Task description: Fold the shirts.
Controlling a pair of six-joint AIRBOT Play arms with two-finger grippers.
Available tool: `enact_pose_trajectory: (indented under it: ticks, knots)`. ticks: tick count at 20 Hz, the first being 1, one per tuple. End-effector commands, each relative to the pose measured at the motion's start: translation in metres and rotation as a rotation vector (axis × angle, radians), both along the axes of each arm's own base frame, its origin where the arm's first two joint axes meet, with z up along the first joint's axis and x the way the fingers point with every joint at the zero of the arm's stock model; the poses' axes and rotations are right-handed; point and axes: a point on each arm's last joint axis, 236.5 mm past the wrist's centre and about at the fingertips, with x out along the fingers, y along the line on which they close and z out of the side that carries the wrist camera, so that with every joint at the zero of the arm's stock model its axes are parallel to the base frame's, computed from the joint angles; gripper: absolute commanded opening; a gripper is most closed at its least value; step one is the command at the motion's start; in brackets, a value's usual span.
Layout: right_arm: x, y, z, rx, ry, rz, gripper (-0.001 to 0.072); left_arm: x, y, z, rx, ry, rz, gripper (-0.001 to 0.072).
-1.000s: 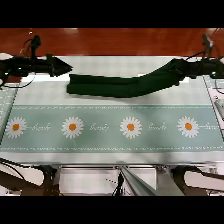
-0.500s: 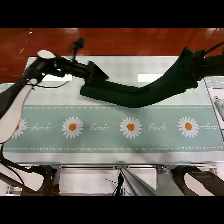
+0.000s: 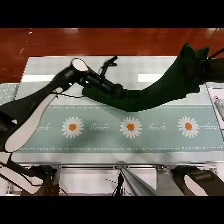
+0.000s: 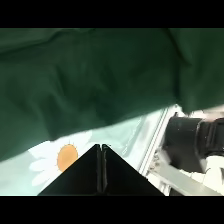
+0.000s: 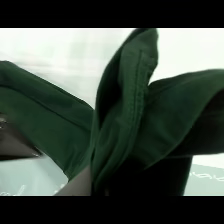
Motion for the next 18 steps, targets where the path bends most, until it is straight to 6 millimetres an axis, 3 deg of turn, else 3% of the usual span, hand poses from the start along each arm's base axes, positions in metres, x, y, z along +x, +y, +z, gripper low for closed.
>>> enact_pose_trajectory:
  ticks: [1,6,8,10,12,14,16,18]
  knots:
    - [-0.015,0.011,0.014,0.034,-0.022,-0.003,0.0022,-0.017,-0.027,-0.016,0.028,-0.007,-0.022,0.0027]
    - [-0.022,0.023,0.017,0.045,-0.024,0.026,0.0022,-0.059,-0.068,-0.044,0.018,0.076,-0.084,0.0026]
    - [-0.021,0.018,0.016,0.023,-0.027,0.013,0.0022,-0.061,-0.078,-0.055,0.025,0.055,-0.076,0.0025]
    - [-0.017,0.006,0.014,-0.023,-0.036,-0.009,0.0022,-0.045,-0.074,-0.055,0.024,0.034,-0.031,0.0024]
    - [-0.014,-0.004,0.014,-0.065,-0.050,-0.031,0.0022,-0.008,-0.051,-0.039,0.006,0.007,0.050,0.0023]
    - [-0.005,-0.013,0.005,-0.133,-0.047,-0.031,0.0022,0.035,-0.014,-0.008,-0.027,-0.039,0.148,0.0023]
    - [0.010,-0.006,-0.019,-0.155,0.015,-0.002,0.0022,0.076,0.037,0.040,-0.069,-0.114,0.259,0.0023]
    - [0.031,0.013,-0.049,-0.191,0.053,0.054,0.0022,0.104,0.091,0.091,-0.105,-0.207,0.357,0.0024]
